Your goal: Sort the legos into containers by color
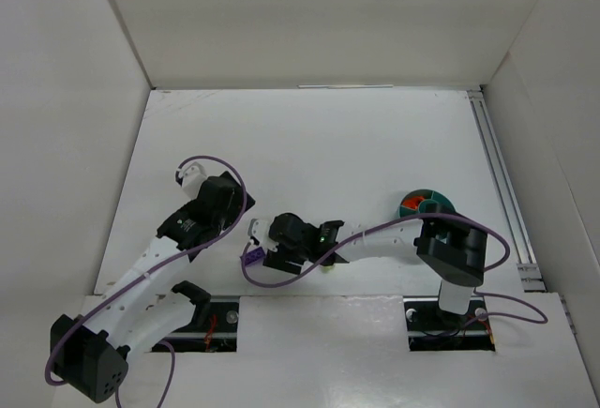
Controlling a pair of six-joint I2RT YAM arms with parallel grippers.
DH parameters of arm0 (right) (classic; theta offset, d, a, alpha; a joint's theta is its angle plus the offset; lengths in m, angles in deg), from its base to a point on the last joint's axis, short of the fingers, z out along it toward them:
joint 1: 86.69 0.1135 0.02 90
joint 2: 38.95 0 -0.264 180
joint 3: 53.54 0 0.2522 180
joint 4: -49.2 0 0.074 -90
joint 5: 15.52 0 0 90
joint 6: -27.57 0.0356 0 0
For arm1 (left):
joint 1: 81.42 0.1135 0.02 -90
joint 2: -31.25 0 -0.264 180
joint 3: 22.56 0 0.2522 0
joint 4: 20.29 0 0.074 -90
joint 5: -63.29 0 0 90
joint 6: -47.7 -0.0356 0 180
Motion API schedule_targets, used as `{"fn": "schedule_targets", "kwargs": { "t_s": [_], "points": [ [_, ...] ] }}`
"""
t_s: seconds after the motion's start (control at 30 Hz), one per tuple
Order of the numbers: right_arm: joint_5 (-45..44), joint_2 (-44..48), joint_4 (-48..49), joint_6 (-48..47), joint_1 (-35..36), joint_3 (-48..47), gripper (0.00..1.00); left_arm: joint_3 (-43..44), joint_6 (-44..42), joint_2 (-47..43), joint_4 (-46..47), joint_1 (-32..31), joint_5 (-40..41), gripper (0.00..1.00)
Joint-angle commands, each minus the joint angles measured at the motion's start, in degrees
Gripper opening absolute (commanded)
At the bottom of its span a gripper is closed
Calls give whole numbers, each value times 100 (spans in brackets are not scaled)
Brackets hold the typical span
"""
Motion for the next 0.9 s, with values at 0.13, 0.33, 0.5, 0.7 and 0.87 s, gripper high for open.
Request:
{"fn": "schedule_targets", "kwargs": {
  "t_s": [0.13,0.33,0.5,0.7,0.87],
  "points": [
    [-133,-36,-213,203,12,-201,57,-41,-92,165,215,14,-52,100],
    [-133,25,-213,150,12,-201,38,-41,-92,165,268,14,-52,100],
    [-133,209,-213,97,12,-201,27,-41,-145,165,268,14,-52,100],
    [-318,920,-265,97,-75,-87,26,-41,-206,218,434,14,-113,100],
    [-782,2130,-843,324,-620,395,24,-41,-522,359,759,14,-315,100]
  ]
}}
